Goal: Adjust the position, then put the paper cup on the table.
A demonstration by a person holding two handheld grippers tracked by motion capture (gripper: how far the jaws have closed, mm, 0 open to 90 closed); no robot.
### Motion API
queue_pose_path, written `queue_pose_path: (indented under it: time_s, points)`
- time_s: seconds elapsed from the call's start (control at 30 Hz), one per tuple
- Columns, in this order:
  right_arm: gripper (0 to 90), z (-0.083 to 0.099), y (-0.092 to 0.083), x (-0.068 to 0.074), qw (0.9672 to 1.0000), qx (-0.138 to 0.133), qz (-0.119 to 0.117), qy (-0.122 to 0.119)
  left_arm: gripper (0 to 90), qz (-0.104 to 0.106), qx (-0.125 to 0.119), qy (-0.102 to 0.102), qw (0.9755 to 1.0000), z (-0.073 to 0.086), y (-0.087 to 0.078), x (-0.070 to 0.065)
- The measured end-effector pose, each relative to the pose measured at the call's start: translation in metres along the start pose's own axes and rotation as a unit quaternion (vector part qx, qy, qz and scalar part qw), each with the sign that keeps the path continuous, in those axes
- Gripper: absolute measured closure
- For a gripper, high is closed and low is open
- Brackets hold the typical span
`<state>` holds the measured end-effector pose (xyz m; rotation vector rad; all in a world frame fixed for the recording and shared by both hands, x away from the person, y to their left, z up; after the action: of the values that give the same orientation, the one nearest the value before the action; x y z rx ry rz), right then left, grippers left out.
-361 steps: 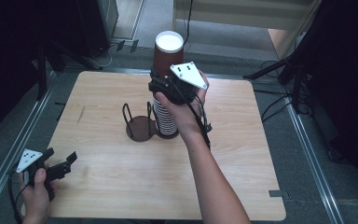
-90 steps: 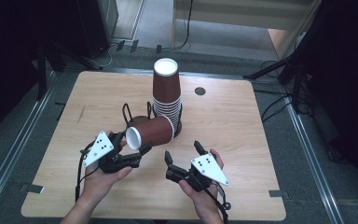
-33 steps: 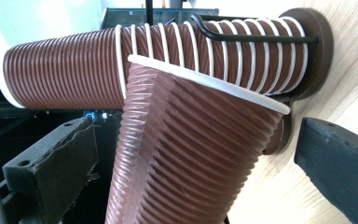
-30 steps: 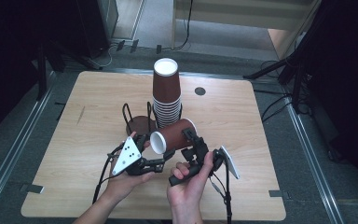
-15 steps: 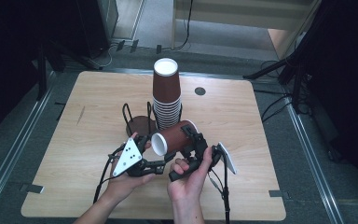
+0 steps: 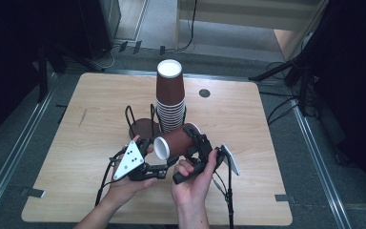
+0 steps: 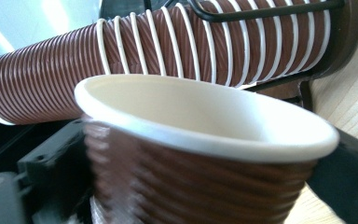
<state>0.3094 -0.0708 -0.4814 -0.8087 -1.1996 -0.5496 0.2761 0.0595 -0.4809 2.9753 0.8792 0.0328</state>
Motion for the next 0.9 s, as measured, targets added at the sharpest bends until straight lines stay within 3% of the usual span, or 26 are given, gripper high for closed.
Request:
queue_pose_path:
  time_s: [0.13, 0.23, 0.4, 0.53, 0.57, 0.63, 0.9]
  points:
    - [7.8, 0.0, -0.001, 0.003, 0.9999, 0.003, -0.006, -0.012, 21.9, -0.002, -0.007, -0.004, 1.0, -0.002, 0.0, -0.001]
    - [8.3, 0.0, -0.002, 0.005, 0.9998, 0.003, -0.015, -0.017, 20.6, -0.005, -0.002, -0.029, 0.9996, -0.003, -0.001, 0.0]
    - [8.4, -0.006, -0.006, 0.008, 0.9989, -0.011, -0.035, -0.028, 10.8, -0.012, 0.001, -0.043, 0.999, -0.005, -0.006, 0.001]
    - [8.6, -0.014, -0.01, 0.011, 0.9977, -0.026, -0.051, -0.037, 5.7, -0.026, 0.002, -0.07, 0.9972, -0.004, -0.009, 0.002]
    - [8.7, -0.016, -0.012, 0.012, 0.9973, -0.029, -0.054, -0.041, 0.0, -0.024, 0.005, -0.076, 0.9968, -0.004, -0.011, 0.002]
    - [8.7, -0.02, -0.014, 0.014, 0.9961, -0.037, -0.063, -0.049, 0.0, -0.032, 0.008, -0.09, 0.9954, -0.003, -0.013, 0.001]
    - [8.9, -0.03, -0.02, 0.021, 0.9909, -0.066, -0.071, -0.094, 0.0, -0.049, 0.027, -0.11, 0.9923, 0.007, -0.021, 0.008]
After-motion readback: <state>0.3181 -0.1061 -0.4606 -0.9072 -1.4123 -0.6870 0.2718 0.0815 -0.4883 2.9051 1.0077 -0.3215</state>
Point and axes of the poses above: each handheld gripper's, and its own axes: y roughly forward along the jaws, z roughly out of its underside, x roughly to its left, the point moved 6 cm from there along y, roughly forward along the jaws, and after that the axes turned 7 degrees about z, right-handed, at the moved point
